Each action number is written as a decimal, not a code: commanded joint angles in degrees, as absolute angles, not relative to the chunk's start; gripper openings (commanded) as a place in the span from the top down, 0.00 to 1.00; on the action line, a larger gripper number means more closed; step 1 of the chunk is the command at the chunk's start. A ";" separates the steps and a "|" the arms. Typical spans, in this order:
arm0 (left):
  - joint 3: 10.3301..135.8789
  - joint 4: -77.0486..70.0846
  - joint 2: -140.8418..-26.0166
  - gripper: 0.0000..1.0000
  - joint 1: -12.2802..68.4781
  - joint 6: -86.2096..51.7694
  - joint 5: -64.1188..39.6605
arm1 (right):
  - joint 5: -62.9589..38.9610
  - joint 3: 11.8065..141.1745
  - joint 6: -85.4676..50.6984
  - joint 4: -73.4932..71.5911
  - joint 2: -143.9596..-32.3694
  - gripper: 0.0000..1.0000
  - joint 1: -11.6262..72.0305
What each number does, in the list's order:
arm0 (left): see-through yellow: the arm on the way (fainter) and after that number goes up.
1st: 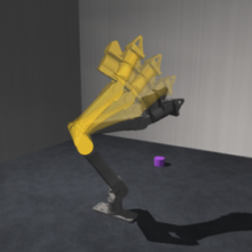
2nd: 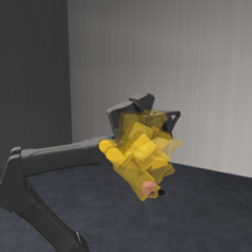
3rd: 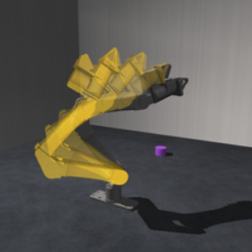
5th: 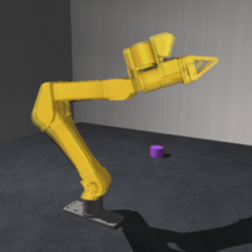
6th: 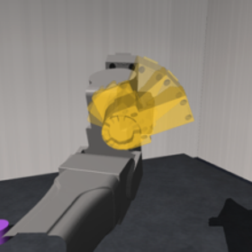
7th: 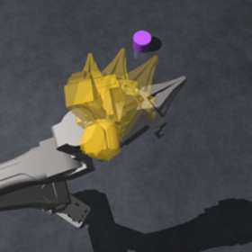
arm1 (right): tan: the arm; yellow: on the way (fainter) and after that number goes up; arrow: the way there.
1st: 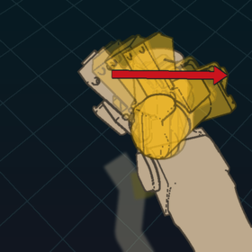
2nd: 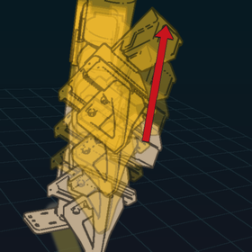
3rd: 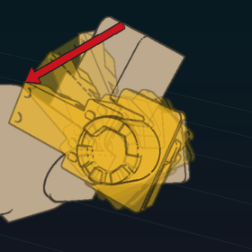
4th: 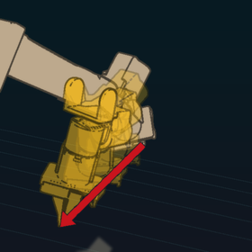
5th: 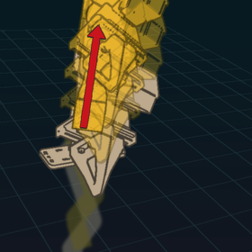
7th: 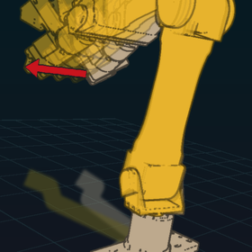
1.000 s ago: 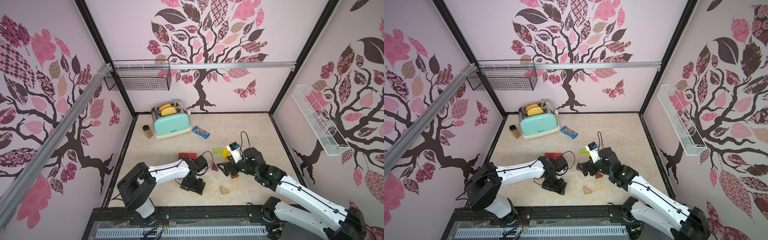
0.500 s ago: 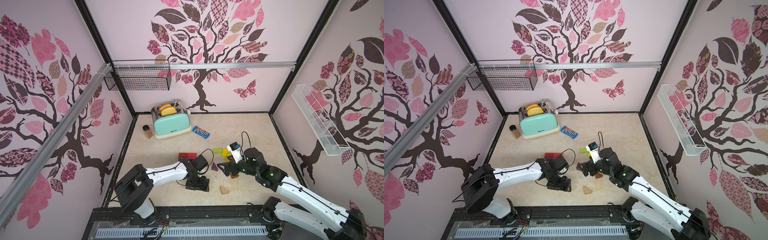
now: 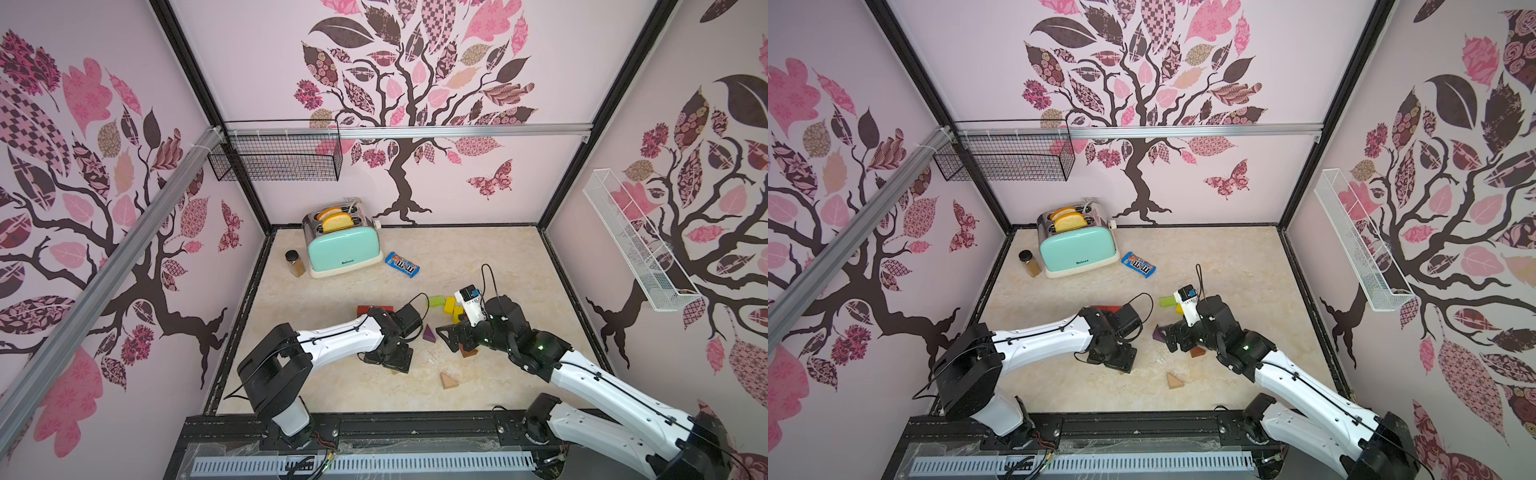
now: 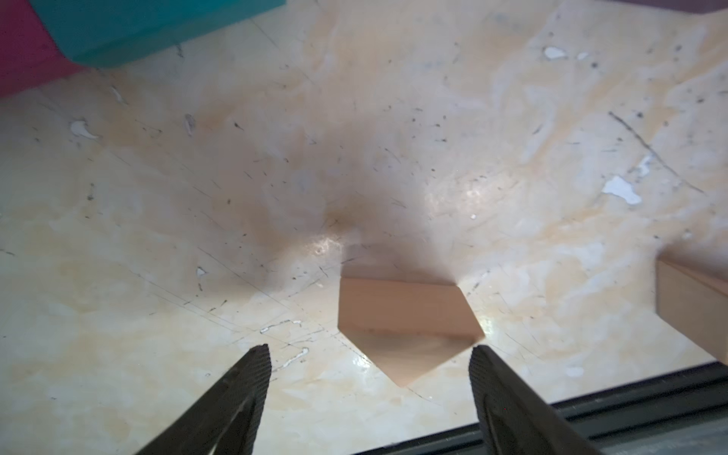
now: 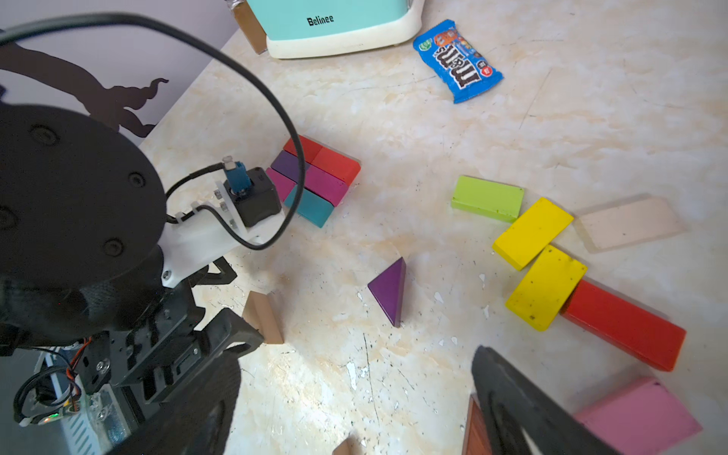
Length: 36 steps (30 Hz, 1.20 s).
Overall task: Assemble a piece of candy with building blocks
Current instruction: Adjust the building block at the center of the board, then pick up the building block from the center of the board.
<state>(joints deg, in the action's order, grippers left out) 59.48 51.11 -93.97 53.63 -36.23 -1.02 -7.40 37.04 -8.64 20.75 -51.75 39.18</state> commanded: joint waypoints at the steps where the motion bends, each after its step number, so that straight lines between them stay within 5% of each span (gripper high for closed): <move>1: 60.48 51.20 -95.07 0.16 54.13 -35.63 2.21 | -5.78 38.81 -9.83 22.51 -51.29 0.05 38.99; 28: 61.68 48.68 -98.35 0.16 56.51 -37.89 4.10 | -6.02 38.52 -9.46 22.15 -51.31 0.05 38.92; 36: 62.30 47.73 -99.82 0.26 56.67 -37.62 3.96 | -5.98 38.01 -9.32 22.54 -50.49 0.05 38.65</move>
